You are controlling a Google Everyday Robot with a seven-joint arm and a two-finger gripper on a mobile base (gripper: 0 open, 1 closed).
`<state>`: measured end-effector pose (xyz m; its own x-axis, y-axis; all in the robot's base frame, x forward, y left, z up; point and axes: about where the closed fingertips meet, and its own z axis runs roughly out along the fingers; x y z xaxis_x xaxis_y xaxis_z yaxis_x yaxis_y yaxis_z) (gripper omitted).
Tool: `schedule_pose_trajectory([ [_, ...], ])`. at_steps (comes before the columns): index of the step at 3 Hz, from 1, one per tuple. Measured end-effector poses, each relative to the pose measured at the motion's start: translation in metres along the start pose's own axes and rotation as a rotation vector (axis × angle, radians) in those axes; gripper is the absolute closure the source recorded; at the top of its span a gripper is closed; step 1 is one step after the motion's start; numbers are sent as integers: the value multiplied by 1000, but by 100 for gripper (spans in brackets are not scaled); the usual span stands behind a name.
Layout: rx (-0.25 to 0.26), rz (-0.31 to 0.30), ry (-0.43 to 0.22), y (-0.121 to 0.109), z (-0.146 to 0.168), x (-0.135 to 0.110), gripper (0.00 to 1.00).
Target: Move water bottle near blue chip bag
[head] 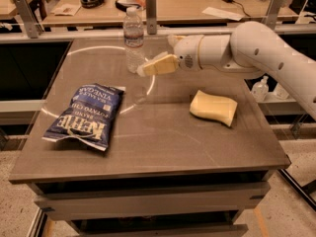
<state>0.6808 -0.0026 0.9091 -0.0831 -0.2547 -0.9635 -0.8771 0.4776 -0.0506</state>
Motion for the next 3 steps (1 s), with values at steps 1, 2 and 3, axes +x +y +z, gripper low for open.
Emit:
schedule_pose_trajectory([
  [1, -37, -7, -36, 0, 34, -7, 0],
  [2, -54, -18, -49, -7, 58, -9, 0],
  [3, -47, -9, -65, -17, 72, -10, 0],
])
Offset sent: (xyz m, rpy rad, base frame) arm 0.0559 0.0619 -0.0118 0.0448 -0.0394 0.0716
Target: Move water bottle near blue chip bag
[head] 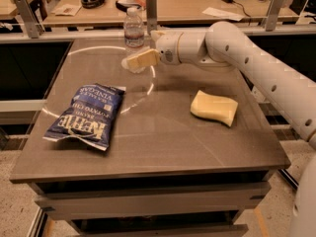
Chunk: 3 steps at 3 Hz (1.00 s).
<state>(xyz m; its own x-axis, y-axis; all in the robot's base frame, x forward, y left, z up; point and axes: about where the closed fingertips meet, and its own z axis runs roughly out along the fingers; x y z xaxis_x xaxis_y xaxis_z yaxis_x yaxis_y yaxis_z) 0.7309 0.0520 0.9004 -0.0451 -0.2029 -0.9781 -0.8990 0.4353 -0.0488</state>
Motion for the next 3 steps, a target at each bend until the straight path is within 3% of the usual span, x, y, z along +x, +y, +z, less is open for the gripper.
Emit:
schedule_pose_trajectory([
  [1, -4, 10, -18, -8, 9, -1, 14],
  [3, -37, 9, -3, -16, 11, 2, 60],
])
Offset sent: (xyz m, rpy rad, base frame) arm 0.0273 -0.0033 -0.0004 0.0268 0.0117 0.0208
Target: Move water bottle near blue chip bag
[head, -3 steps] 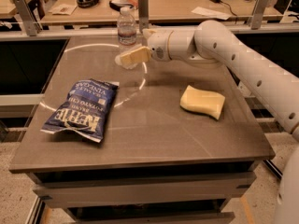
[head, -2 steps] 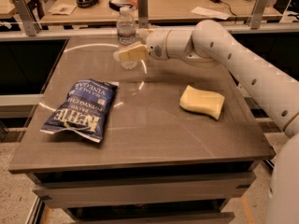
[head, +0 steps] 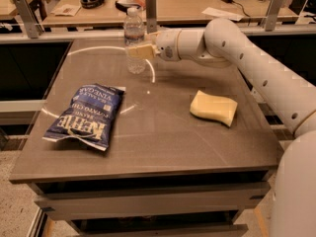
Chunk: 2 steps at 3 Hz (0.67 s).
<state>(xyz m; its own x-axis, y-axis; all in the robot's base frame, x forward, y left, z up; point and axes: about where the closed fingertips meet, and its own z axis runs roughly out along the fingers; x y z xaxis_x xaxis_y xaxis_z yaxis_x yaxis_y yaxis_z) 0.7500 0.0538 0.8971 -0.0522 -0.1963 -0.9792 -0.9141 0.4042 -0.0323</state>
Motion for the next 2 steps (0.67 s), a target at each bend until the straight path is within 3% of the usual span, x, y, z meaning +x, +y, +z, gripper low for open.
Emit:
schedule_pose_trajectory([
  [2, -54, 19, -12, -6, -25, 4, 100],
])
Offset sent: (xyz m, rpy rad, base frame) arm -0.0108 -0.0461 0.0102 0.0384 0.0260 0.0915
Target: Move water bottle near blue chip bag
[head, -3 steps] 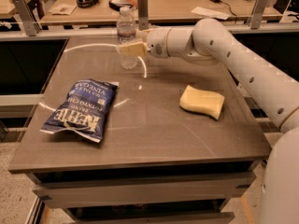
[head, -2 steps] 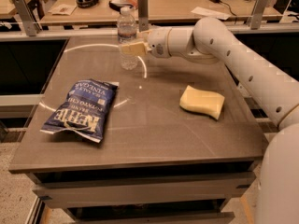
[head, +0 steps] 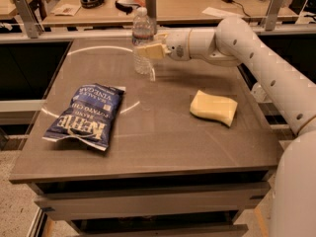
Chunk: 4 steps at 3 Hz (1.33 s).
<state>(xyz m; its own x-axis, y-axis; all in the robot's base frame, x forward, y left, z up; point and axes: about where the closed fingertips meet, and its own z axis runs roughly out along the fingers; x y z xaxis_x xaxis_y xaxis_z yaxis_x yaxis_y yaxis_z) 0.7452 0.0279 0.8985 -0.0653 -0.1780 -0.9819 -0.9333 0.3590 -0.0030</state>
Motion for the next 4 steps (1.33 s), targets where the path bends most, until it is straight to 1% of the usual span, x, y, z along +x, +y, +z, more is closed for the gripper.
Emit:
schedule_pose_trajectory([
  [1, -31, 17, -25, 13, -13, -11, 100],
  [2, -53, 33, -31, 33, -28, -22, 100],
  [3, -137, 21, 1, 76, -37, -25, 100],
  [4, -199, 23, 17, 107, -39, -22, 100],
])
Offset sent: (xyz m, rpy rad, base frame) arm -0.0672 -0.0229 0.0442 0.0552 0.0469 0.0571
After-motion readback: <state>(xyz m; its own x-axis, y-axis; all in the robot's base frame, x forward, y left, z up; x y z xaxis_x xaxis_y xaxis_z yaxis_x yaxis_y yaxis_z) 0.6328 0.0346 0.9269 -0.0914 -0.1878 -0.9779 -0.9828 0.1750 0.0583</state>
